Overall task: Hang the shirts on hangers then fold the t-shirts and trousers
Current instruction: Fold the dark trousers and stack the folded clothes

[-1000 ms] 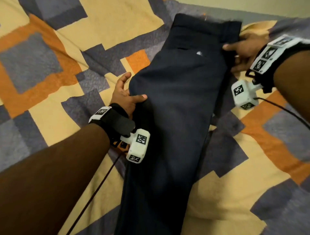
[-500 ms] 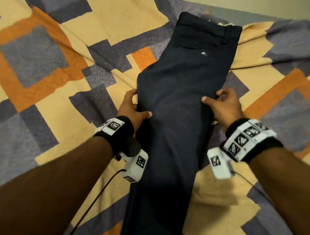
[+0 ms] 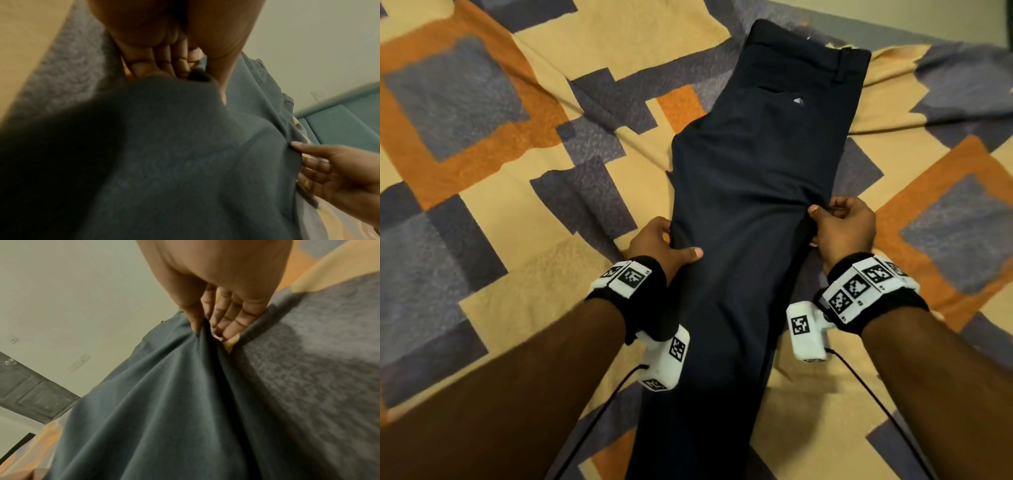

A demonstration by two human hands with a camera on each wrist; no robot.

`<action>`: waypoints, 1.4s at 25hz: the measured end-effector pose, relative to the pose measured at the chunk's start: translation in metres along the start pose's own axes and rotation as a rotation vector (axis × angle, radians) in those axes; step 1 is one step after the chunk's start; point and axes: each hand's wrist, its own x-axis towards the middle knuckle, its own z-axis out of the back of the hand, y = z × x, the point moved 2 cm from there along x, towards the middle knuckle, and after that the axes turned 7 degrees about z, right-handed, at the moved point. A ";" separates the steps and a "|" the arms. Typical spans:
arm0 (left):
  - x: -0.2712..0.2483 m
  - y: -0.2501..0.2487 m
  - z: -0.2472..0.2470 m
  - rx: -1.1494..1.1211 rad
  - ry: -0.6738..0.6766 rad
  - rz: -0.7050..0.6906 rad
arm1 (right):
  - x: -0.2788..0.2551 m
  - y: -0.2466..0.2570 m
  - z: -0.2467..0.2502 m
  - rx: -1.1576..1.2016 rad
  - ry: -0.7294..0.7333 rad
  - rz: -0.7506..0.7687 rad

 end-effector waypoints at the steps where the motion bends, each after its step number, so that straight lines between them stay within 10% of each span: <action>1: -0.003 0.002 0.000 0.053 -0.034 -0.006 | -0.009 0.001 0.000 0.016 0.028 -0.020; 6: -0.029 0.017 0.004 -0.029 -0.024 -0.042 | -0.089 -0.036 0.008 0.059 0.259 -0.108; 10: -0.063 0.038 0.000 -0.468 0.232 0.051 | -0.139 -0.064 0.013 -0.024 0.290 -0.152; 20: -0.151 0.181 -0.033 -0.016 0.436 0.008 | -0.210 -0.068 0.052 0.179 0.514 -0.311; 32: -0.233 0.266 -0.029 -0.201 0.476 0.147 | -0.355 -0.123 0.074 0.590 0.382 -0.549; 35: -0.245 0.286 -0.032 -0.122 0.475 0.162 | -0.389 -0.143 0.080 0.421 0.560 -0.505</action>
